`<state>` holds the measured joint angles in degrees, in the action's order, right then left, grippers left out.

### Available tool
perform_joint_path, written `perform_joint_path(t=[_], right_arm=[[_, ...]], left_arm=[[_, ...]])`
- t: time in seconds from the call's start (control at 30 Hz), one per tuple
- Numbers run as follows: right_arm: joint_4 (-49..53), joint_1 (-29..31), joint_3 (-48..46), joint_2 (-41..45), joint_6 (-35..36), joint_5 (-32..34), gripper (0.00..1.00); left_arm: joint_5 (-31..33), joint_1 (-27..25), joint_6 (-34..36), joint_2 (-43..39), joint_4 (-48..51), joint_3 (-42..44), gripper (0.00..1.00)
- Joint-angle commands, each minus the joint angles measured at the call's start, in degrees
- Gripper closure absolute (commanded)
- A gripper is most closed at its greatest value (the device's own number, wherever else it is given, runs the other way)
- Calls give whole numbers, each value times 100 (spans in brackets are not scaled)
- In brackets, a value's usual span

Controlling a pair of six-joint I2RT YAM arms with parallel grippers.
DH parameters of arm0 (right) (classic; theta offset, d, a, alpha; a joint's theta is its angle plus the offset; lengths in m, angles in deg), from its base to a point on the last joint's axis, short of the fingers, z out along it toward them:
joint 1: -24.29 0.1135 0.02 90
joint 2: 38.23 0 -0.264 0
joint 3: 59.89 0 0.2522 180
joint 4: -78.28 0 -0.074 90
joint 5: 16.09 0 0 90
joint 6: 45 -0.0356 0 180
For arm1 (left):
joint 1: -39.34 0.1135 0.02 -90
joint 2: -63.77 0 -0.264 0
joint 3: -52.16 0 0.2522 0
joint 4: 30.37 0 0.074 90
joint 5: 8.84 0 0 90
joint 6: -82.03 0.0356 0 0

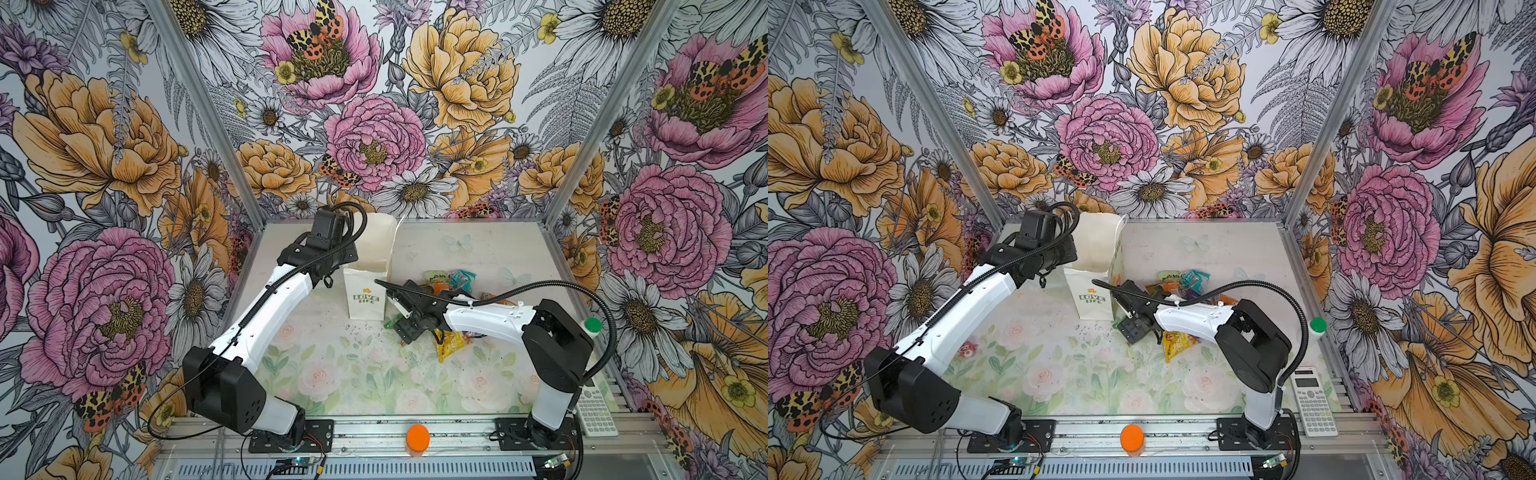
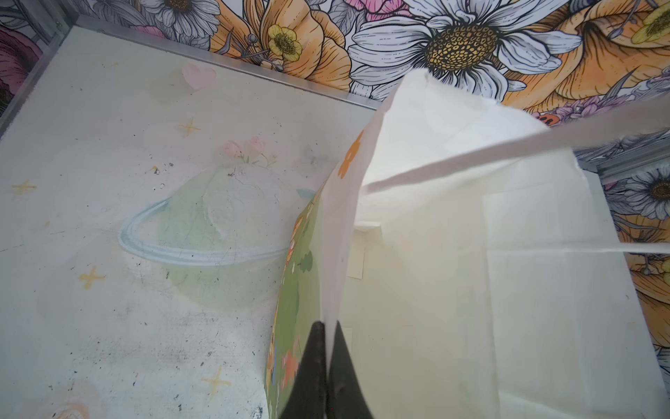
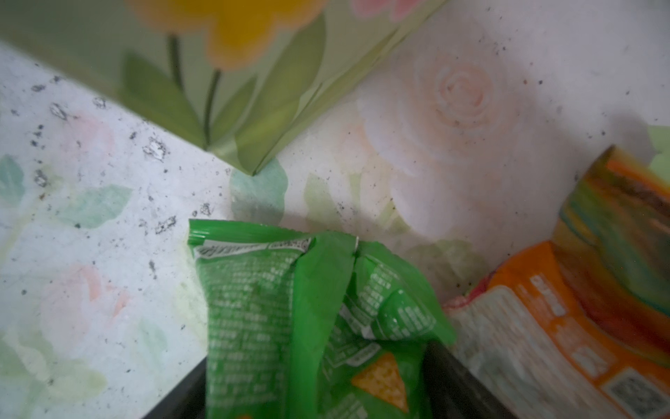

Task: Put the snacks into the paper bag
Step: 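Lower the right gripper onto the green chip packet and close on it, then lift the green chip packet with the right gripper up over the bag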

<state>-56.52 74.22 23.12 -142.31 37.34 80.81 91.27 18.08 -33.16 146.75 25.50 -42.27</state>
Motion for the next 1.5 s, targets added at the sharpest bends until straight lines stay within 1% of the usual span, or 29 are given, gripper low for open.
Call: perform_joint_path(t=[0.0, 0.13, 0.27, 0.5, 0.83, 1.03, 1.33, 1.47], right_arm=[[20, 34, -34, 35, 39, 130, 22], [20, 34, -70, 89, 94, 47, 34], [20, 34, -79, 106, 115, -72, 48], [20, 34, -70, 159, 107, -143, 67], [20, 34, -70, 518, 141, -214, 83], [20, 17, -60, 945, 186, -422, 100], [27, -104, -5, 1899, 330, -888, 100], [29, -209, 226, 2409, 414, -1190, 100]], left_arm=[[96, -32, -74, -28, -184, 19, 100], [55, -28, -76, -1, -185, -5, 100], [25, -27, -75, 33, -186, -6, 100], [35, -28, -74, -2, -185, 24, 100], [52, -6, -108, -114, -227, 93, 100], [-16, 21, -165, -164, -341, 183, 100], [-142, 84, -197, -232, -437, 270, 100], [-237, 129, -219, -282, -509, 338, 100]])
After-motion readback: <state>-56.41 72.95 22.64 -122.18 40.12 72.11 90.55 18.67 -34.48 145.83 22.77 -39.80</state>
